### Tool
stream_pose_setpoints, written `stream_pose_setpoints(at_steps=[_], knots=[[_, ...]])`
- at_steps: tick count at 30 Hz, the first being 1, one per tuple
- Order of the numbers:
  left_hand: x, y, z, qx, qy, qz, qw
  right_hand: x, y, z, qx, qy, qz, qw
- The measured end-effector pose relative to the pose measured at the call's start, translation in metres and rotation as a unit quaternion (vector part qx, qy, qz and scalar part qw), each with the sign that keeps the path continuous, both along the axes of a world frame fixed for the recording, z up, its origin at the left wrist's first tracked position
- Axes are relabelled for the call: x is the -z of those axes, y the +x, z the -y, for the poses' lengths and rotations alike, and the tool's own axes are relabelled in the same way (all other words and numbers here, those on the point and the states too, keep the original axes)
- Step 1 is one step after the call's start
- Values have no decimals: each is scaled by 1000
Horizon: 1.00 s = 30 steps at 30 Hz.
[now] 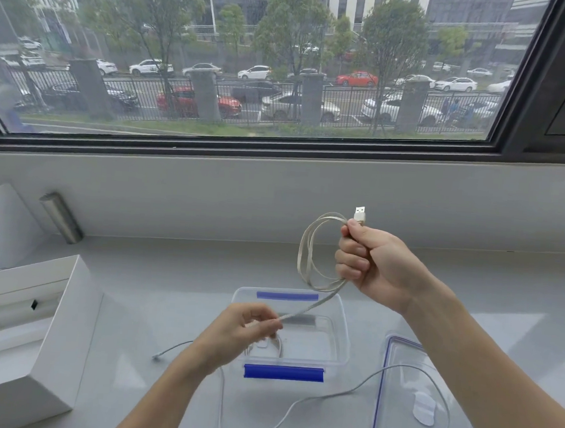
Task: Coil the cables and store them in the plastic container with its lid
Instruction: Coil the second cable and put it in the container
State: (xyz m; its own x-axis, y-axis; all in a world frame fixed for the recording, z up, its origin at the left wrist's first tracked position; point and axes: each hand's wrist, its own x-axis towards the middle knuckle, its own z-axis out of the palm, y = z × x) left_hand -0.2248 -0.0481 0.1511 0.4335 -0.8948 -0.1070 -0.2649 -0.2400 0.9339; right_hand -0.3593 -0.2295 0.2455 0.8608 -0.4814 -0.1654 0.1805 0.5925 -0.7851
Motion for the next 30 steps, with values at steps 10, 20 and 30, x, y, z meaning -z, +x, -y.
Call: stream_pose_setpoints(at_steps=[10,20,30], knots=[[7,32,15,-179,-26,273,945,2,2,-12,-14,-42,-28,999],[-40,1,48,-114,-85,-191,971,14,11,-21,-5,-113,-57,992],[-50,-8,52,-8,-117,-380,918,17,9,-22,15,-152,-66,986]])
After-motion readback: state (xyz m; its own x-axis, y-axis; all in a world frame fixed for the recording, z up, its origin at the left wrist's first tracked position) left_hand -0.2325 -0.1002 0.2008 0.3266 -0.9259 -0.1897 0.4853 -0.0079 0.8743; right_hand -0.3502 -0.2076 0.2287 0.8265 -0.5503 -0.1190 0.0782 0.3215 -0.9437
